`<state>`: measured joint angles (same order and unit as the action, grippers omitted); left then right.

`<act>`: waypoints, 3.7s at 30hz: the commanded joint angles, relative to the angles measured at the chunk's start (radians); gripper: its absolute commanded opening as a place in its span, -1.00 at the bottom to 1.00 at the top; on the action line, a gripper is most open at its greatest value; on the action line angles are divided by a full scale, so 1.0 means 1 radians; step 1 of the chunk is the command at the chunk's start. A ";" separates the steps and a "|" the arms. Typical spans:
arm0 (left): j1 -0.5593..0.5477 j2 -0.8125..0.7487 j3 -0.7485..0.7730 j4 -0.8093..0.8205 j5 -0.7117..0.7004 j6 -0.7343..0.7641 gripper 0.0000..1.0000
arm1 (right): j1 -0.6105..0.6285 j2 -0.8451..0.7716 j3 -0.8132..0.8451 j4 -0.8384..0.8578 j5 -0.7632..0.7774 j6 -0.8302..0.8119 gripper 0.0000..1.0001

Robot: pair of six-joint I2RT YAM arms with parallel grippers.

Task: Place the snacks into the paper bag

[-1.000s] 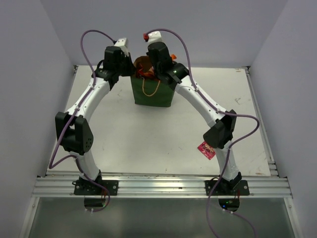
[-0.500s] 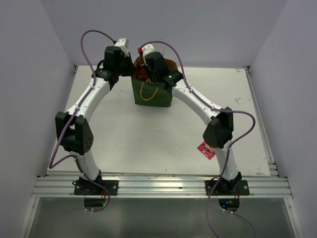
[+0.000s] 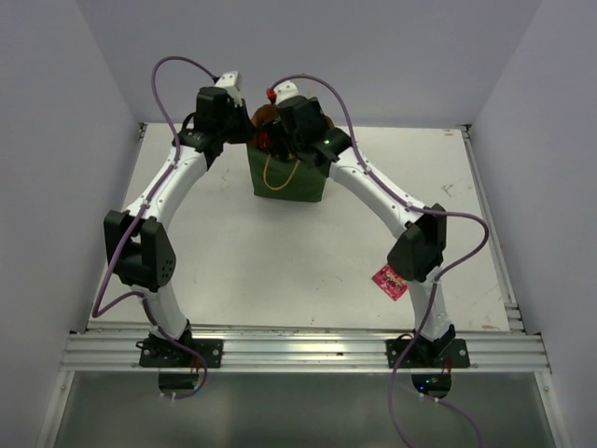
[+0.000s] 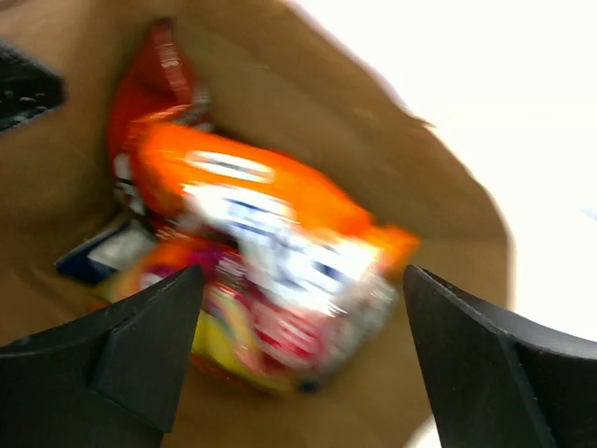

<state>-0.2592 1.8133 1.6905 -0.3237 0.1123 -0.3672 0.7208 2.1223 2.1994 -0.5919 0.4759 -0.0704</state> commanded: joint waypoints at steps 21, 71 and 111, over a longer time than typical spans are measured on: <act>0.011 0.003 0.051 0.052 0.061 -0.029 -1.00 | -0.165 -0.610 -1.038 -0.398 -0.151 0.862 0.80; 0.044 -0.003 0.031 0.055 0.086 -0.041 -1.00 | -0.428 -0.492 -1.468 -0.100 -0.329 0.850 -0.49; 0.069 -0.022 0.069 0.055 0.073 -0.033 -1.00 | -0.118 0.073 0.405 -0.242 -0.678 0.650 -1.00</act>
<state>-0.2089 1.8233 1.7042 -0.3336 0.1795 -0.3855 0.5503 2.2044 2.5484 -0.8444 -0.1162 0.5823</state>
